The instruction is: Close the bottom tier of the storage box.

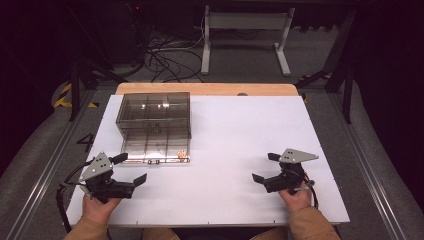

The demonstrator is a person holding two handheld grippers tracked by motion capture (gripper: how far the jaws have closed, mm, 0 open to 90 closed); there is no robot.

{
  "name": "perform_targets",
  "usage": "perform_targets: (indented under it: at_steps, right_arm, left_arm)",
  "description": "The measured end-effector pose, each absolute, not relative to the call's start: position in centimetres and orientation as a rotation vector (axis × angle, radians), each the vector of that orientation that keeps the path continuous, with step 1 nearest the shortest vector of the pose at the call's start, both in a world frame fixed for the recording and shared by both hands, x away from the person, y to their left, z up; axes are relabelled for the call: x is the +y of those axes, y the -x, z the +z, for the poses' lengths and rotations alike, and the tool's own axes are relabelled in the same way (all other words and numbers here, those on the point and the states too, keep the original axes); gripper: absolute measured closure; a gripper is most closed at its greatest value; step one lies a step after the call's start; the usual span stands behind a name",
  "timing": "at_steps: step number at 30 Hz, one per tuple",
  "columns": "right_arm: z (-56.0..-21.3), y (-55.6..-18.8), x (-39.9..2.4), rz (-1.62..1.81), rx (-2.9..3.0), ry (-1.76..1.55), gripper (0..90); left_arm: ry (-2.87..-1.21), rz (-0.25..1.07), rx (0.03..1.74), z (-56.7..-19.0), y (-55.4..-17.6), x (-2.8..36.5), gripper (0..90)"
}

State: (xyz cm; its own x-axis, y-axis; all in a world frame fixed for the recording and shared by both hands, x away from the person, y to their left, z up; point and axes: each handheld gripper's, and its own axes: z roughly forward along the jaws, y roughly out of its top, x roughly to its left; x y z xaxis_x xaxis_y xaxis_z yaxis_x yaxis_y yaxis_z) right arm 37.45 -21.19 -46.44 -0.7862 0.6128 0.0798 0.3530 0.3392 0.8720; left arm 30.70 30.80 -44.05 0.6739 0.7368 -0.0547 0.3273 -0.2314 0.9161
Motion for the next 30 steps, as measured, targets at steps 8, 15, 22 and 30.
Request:
perform_targets:
  at_steps: [8, 15, 22, 30]
  right_arm:
    - [-46.5, -37.4, -21.0, 1.416, 2.351, -0.859, 0.4]
    - [-46.6, -37.5, -21.0, 1.405, 2.361, -0.856, 0.4]
    - [-46.6, -37.6, -21.0, 1.405, 2.367, -0.858, 0.5]
    - [-46.7, -37.6, -20.9, 1.399, 2.377, -0.852, 0.5]
  left_arm:
    - [-1.862, 0.466, 0.879, -44.1, -31.9, 31.2, 32.4]
    - [-1.948, 0.451, 0.928, -44.5, -33.2, 31.0, 68.7]
    - [-2.026, 0.432, 0.947, -44.8, -34.4, 30.7, 89.6]
    - [-2.084, 0.383, 0.997, -45.3, -35.7, 30.5, 89.7]
